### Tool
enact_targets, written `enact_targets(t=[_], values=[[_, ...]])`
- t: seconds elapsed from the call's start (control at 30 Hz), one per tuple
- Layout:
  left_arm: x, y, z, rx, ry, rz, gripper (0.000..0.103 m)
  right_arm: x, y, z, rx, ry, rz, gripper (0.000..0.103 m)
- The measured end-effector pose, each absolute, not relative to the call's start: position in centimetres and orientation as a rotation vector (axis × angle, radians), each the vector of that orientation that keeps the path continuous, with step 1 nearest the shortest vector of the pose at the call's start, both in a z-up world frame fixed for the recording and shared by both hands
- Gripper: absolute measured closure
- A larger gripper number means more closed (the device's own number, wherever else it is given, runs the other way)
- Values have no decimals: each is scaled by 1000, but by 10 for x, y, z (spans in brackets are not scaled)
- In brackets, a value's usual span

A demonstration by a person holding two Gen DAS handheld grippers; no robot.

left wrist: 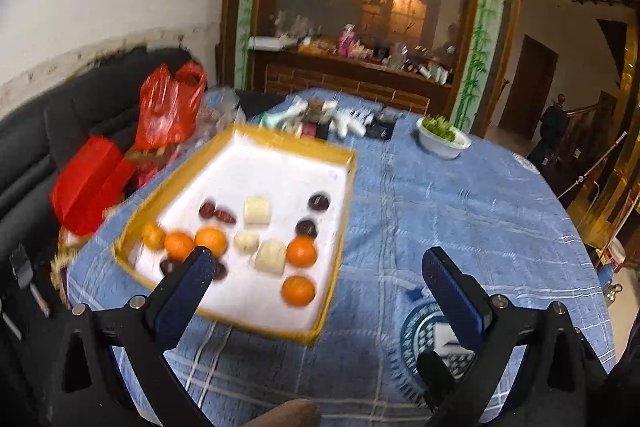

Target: Organize fruits

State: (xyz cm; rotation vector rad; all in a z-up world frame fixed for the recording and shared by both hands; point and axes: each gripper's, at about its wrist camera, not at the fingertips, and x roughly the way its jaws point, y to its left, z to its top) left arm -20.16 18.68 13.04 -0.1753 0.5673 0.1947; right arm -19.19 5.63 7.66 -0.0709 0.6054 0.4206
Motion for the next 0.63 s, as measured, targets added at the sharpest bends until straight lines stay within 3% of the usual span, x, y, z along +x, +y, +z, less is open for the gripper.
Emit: enact_targets(t=[0.33, 0.63], values=[[-176, 113, 176, -85, 490, 26, 0, -171, -10, 110, 11, 538, 339, 7], [-109, 54, 111, 34, 728, 36, 0, -134, -78, 87, -54, 654, 158, 4]])
